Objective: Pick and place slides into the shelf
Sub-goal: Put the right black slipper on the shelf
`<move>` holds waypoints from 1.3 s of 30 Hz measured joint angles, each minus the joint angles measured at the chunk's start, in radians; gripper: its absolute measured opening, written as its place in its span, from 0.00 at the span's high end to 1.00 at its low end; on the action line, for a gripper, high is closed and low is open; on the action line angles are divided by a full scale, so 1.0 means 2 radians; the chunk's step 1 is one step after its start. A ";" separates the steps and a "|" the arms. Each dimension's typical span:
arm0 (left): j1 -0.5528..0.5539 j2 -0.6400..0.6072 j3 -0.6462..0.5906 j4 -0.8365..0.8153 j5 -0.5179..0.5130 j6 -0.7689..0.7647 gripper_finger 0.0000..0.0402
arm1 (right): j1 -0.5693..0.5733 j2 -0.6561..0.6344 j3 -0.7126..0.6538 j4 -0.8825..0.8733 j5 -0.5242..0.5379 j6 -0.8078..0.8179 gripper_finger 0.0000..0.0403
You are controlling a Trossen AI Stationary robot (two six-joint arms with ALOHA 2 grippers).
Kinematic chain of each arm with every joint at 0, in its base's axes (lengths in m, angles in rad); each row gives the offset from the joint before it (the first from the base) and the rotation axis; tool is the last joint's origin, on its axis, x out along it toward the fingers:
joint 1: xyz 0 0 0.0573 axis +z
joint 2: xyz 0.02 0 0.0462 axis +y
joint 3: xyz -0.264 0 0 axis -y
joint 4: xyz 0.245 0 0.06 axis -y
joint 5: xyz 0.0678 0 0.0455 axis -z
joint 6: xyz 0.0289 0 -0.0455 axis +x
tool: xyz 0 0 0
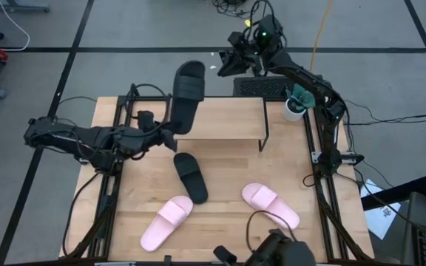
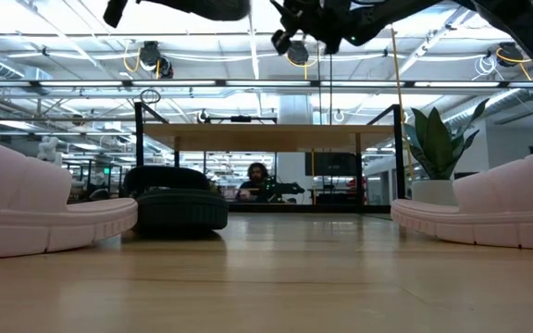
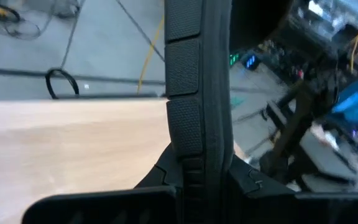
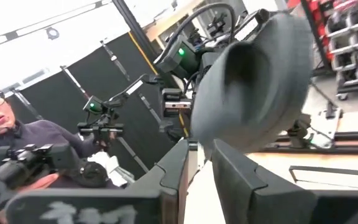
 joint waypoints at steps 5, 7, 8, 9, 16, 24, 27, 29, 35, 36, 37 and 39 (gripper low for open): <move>-0.007 -0.006 0.000 0.011 -0.042 0.001 0.90 | -0.007 -0.012 0.000 0.001 0.001 -0.001 0.84; -0.007 -0.006 0.000 0.021 -0.052 0.007 0.90 | -0.002 -0.014 0.000 0.000 0.003 -0.002 0.84; -0.007 -0.006 0.000 0.025 -0.053 0.011 0.90 | 0.002 -0.016 0.000 0.000 0.003 -0.002 0.84; -0.007 -0.006 0.000 0.030 -0.053 0.016 0.90 | 0.005 -0.018 0.000 0.000 0.004 -0.003 0.84; 0.006 -0.005 0.000 0.034 -0.053 -0.004 0.90 | 0.036 -0.034 0.000 0.000 0.005 -0.042 0.84; 0.028 -0.005 0.000 0.033 -0.027 -0.051 0.90 | 0.058 -0.071 0.000 0.001 0.003 -0.165 0.84; 0.039 -0.003 -0.001 0.034 0.001 -0.072 0.90 | 0.068 -0.082 0.000 0.002 0.002 -0.197 0.84; 0.047 0.004 -0.001 0.036 0.016 -0.086 0.90 | 0.076 -0.086 0.000 0.002 0.002 -0.214 0.84; 0.063 0.026 -0.003 0.062 0.059 -0.095 0.90 | 0.102 -0.085 0.000 0.000 -0.010 -0.263 0.84; 0.065 0.028 -0.003 0.065 0.063 -0.094 0.90 | 0.105 -0.085 0.000 0.001 -0.010 -0.267 0.84; 0.067 0.032 -0.003 0.072 0.066 -0.092 0.90 | 0.107 -0.085 0.000 0.001 -0.010 -0.270 0.84; 0.070 0.035 -0.002 0.078 0.067 -0.091 0.90 | 0.110 -0.085 0.000 0.000 -0.010 -0.270 0.84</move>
